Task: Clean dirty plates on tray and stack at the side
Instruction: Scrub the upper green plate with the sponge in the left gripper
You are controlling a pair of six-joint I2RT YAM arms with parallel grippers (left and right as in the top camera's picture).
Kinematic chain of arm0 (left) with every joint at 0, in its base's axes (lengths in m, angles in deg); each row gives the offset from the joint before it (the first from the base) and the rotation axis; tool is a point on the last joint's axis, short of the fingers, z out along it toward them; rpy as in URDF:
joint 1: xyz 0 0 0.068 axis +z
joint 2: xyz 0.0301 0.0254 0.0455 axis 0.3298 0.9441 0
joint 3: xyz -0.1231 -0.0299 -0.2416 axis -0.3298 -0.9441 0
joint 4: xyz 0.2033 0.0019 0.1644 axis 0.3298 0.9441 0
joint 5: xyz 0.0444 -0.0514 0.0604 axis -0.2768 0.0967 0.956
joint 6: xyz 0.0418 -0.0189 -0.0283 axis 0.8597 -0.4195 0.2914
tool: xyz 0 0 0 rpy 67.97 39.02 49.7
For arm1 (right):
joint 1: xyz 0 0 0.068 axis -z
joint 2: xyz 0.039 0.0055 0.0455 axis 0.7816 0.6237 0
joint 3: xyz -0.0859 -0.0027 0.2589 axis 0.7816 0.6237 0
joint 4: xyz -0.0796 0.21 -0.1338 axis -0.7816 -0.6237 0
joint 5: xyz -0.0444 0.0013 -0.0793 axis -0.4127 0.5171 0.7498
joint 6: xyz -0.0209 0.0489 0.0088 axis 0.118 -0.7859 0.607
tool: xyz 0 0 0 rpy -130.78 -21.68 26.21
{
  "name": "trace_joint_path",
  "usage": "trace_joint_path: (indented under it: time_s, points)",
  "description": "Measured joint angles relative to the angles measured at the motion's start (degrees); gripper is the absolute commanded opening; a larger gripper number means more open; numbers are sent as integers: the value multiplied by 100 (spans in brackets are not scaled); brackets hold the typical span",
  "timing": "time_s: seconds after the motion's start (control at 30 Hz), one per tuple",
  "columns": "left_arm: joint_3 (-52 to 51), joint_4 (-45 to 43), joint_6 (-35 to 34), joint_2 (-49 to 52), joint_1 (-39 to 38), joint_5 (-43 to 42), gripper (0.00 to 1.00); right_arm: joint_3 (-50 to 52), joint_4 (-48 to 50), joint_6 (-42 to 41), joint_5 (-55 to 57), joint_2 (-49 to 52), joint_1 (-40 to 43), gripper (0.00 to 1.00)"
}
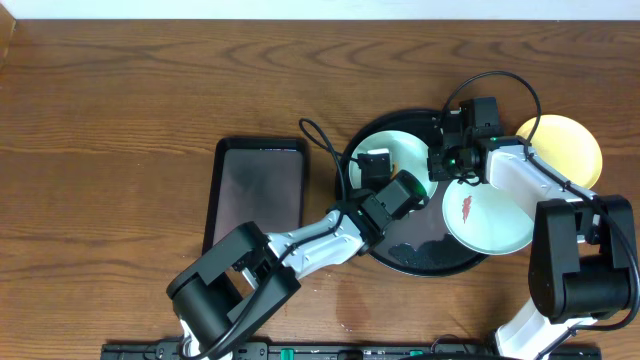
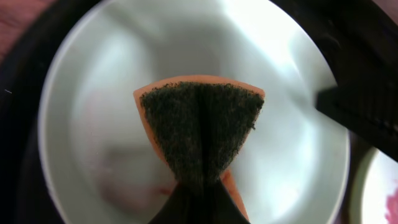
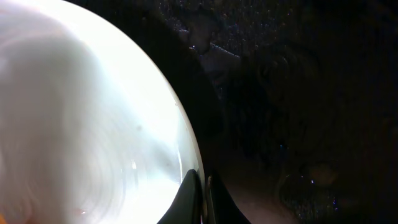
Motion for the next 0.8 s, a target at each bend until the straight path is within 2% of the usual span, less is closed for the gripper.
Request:
trace_joint_path:
  time_s: [0.2,0.47,0.8]
  points:
    - [0,-66,11,144,380,302,8,0,0,0,4,0,-9,1]
    - [-2,-1088,404,155,1099,413,8,0,0,0,4,0,-9,1]
    - [-2,-1261,503,155,1104,-654,8,0,2,0,4,0,-9,1]
